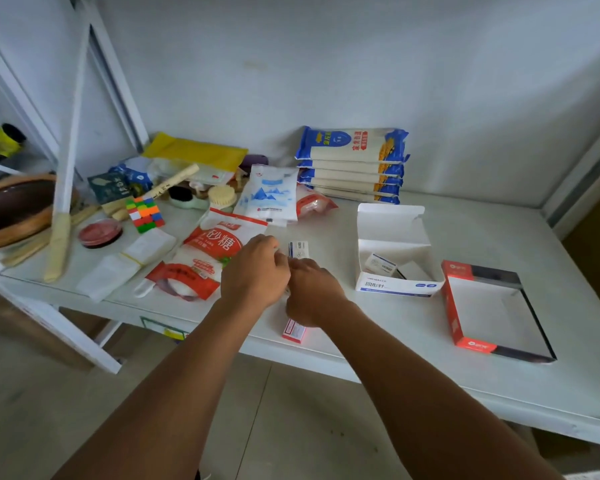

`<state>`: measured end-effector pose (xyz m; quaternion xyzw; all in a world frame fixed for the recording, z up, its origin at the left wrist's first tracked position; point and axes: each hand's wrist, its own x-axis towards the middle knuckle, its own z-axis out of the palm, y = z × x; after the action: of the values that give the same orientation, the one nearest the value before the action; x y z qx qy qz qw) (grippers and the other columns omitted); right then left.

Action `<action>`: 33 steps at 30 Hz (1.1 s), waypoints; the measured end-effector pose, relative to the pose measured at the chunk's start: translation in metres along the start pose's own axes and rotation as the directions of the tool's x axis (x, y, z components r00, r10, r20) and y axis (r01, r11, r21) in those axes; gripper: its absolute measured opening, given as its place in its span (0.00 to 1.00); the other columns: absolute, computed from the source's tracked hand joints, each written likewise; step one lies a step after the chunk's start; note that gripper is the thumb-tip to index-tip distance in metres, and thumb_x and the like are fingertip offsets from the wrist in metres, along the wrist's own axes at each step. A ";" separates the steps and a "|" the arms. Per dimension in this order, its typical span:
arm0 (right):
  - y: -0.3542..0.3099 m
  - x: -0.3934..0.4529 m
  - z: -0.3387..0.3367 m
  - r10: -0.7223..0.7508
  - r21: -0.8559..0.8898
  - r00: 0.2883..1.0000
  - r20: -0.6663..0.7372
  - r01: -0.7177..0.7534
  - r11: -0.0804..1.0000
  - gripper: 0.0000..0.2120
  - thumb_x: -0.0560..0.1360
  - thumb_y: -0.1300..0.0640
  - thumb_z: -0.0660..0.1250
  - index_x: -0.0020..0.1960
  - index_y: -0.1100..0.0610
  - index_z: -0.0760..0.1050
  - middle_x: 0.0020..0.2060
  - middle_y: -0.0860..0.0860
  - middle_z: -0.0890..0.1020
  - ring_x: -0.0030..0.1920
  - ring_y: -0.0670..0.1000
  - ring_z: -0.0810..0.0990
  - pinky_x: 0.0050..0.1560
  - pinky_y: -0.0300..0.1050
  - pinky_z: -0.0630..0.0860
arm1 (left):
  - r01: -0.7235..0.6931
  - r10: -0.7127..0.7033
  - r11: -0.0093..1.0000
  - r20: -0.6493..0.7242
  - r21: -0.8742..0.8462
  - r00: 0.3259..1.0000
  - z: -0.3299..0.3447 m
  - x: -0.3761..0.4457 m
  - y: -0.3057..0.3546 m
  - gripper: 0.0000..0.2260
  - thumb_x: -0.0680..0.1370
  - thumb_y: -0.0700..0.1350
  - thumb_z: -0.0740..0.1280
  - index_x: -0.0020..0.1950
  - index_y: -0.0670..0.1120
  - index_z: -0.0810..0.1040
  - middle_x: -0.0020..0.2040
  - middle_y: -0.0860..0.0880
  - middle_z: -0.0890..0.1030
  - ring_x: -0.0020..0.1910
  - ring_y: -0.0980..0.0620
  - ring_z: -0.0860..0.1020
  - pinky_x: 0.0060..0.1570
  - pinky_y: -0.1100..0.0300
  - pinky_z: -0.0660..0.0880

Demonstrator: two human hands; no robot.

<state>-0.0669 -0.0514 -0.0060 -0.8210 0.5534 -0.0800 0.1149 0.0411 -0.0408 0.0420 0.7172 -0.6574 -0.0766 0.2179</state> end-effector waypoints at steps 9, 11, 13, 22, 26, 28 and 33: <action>-0.005 0.006 0.007 0.080 0.061 0.983 -0.165 -0.070 0.996 0.20 0.73 0.55 0.66 0.64 0.52 0.70 0.53 0.55 0.81 0.51 0.57 0.79 0.49 0.51 0.79 | -0.013 0.013 1.000 -0.013 -0.010 1.000 0.003 0.000 0.001 0.12 0.79 0.50 0.60 0.61 0.48 0.74 0.60 0.49 0.79 0.56 0.48 0.77 0.48 0.56 0.71; 0.005 0.003 -0.008 0.095 0.125 0.970 -0.225 -0.068 0.990 0.17 0.71 0.54 0.66 0.59 0.53 0.72 0.50 0.55 0.81 0.49 0.58 0.79 0.45 0.47 0.76 | -0.043 0.043 0.999 -0.011 -0.003 0.999 0.001 0.000 0.003 0.13 0.79 0.50 0.60 0.62 0.47 0.73 0.61 0.48 0.78 0.57 0.47 0.77 0.48 0.55 0.72; 0.022 -0.002 -0.032 0.182 0.239 0.947 -0.265 -0.118 0.964 0.17 0.70 0.52 0.68 0.58 0.52 0.73 0.51 0.54 0.81 0.50 0.58 0.79 0.45 0.45 0.72 | -0.066 0.066 0.998 -0.008 -0.009 0.998 0.001 0.000 0.005 0.14 0.79 0.50 0.61 0.62 0.46 0.73 0.61 0.48 0.78 0.57 0.47 0.78 0.46 0.56 0.72; 0.120 -0.043 -0.075 0.406 0.281 0.891 -0.204 -0.344 0.896 0.16 0.69 0.48 0.73 0.54 0.51 0.78 0.50 0.50 0.81 0.50 0.55 0.78 0.49 0.44 0.73 | -0.093 0.093 0.995 0.011 -0.021 0.996 0.005 -0.008 0.026 0.13 0.79 0.50 0.62 0.60 0.47 0.73 0.61 0.47 0.79 0.56 0.46 0.80 0.48 0.54 0.80; 0.130 -0.048 -0.065 0.466 0.381 0.871 -0.156 -0.383 0.842 0.09 0.75 0.47 0.66 0.50 0.50 0.79 0.46 0.49 0.82 0.46 0.52 0.78 0.46 0.44 0.75 | -0.104 0.104 0.994 -0.003 -0.017 0.995 0.003 -0.008 0.027 0.10 0.78 0.50 0.62 0.57 0.48 0.74 0.58 0.48 0.80 0.53 0.47 0.80 0.46 0.54 0.80; 0.128 -0.045 -0.066 0.492 0.425 0.843 -0.217 -0.372 0.825 0.09 0.77 0.50 0.61 0.50 0.51 0.78 0.45 0.51 0.83 0.43 0.53 0.80 0.45 0.47 0.79 | -0.089 0.089 0.996 -0.012 -0.017 0.996 0.000 -0.006 0.024 0.10 0.78 0.50 0.62 0.56 0.49 0.74 0.58 0.48 0.80 0.54 0.46 0.80 0.45 0.53 0.80; 0.102 -0.024 -0.068 0.422 0.377 0.857 -0.296 -0.301 0.876 0.09 0.78 0.52 0.60 0.51 0.52 0.78 0.47 0.51 0.82 0.44 0.53 0.80 0.49 0.49 0.79 | -0.029 0.029 0.999 -0.011 -0.016 1.000 -0.002 -0.002 0.011 0.10 0.78 0.50 0.61 0.56 0.48 0.74 0.59 0.48 0.80 0.55 0.45 0.80 0.42 0.56 0.79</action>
<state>-0.1838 -0.0731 0.0307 -0.6411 0.6908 -0.2976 0.1525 0.0314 -0.0391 0.0476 0.7062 -0.6660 -0.0746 0.2283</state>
